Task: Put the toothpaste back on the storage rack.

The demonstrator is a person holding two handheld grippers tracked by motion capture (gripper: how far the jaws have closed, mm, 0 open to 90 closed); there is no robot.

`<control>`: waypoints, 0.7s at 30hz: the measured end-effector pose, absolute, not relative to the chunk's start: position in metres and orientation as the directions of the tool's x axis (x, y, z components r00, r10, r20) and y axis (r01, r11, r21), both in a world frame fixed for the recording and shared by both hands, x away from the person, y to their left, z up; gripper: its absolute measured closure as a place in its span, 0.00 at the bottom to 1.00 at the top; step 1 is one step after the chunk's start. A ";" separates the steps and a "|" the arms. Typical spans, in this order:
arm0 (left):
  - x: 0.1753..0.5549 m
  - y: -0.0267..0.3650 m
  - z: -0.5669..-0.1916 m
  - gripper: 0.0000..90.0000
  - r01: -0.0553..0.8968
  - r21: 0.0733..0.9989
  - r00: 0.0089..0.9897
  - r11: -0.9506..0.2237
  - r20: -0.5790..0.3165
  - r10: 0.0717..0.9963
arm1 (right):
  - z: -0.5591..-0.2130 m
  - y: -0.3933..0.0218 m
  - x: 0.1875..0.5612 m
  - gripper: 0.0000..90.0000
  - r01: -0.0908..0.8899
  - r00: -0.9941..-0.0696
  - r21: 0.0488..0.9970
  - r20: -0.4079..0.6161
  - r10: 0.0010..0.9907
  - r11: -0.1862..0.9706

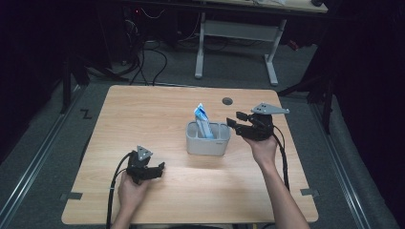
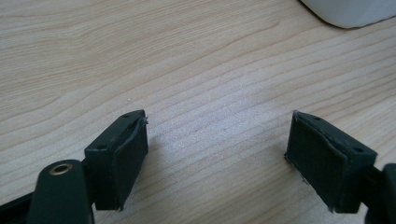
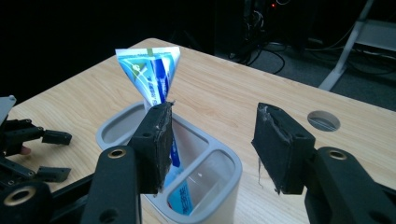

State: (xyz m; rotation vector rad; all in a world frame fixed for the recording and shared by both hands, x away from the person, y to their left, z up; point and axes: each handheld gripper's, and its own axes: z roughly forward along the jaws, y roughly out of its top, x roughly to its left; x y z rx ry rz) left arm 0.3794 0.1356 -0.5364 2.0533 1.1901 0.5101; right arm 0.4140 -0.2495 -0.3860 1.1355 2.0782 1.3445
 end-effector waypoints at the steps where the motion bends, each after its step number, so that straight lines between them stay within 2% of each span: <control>1: 0.379 0.136 -0.536 0.23 0.590 0.735 0.500 -0.333 -0.009 0.866 | -0.387 -0.254 0.412 0.53 0.408 -0.577 0.893 0.093 0.811 0.188; 21: 0.379 0.135 -0.536 0.23 0.591 0.735 0.499 -0.333 -0.009 0.866 | -0.388 -0.278 0.396 0.54 0.409 -0.556 0.900 0.114 0.824 0.151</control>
